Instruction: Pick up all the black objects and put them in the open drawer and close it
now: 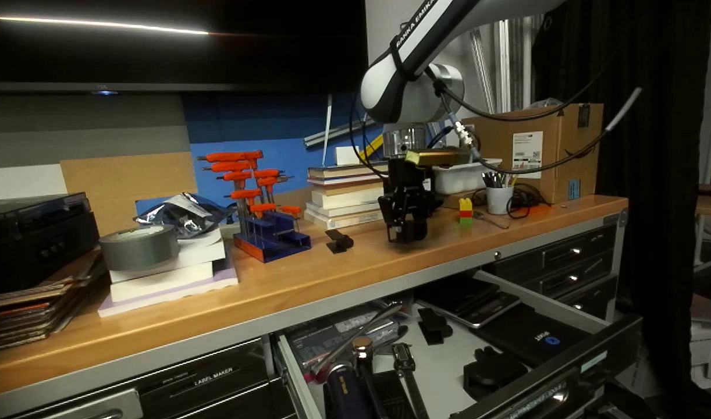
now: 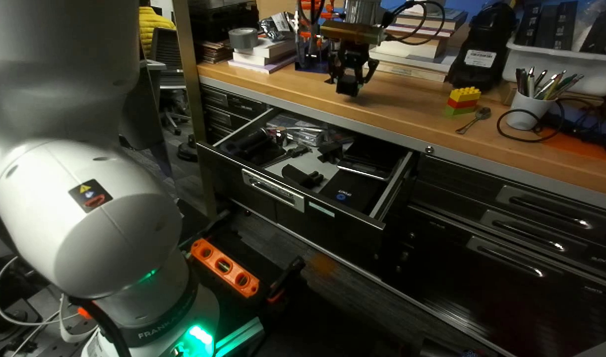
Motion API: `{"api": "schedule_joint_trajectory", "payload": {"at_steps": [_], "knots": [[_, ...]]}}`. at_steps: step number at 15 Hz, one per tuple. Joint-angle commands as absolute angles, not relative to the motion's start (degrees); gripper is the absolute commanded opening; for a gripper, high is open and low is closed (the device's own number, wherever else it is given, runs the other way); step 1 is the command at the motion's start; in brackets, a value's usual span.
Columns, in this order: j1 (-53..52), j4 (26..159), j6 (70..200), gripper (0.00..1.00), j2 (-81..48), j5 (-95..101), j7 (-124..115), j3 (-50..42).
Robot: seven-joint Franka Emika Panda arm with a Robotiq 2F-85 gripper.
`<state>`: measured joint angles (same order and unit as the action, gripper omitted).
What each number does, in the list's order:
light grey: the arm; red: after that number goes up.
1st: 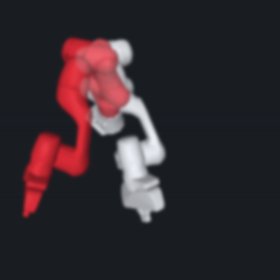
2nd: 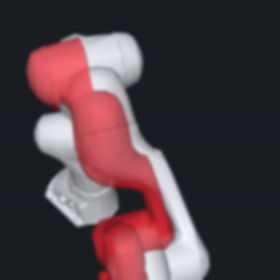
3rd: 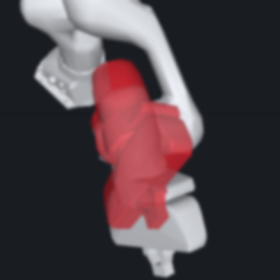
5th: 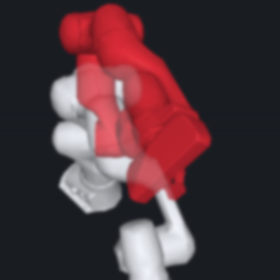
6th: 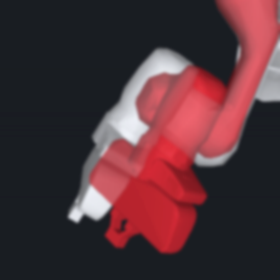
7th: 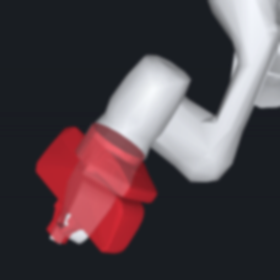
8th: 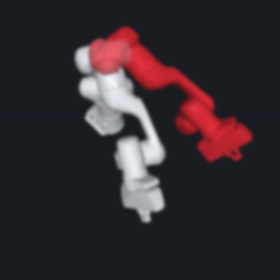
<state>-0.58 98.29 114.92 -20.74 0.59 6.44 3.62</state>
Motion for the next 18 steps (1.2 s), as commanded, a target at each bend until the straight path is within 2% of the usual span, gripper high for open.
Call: {"api": "schedule_joint_trajectory", "payload": {"at_steps": [1,7,18], "knots": [[-1.04,112.41,117.47,0.25,-10.11,-1.12,3.51,3.37],[-1.24,124.17,122.49,0.25,-4.93,-3.75,-0.77,3.06],[-0.86,134.6,138.96,0.25,-7.6,-4.01,-7.87,1.79]]}}
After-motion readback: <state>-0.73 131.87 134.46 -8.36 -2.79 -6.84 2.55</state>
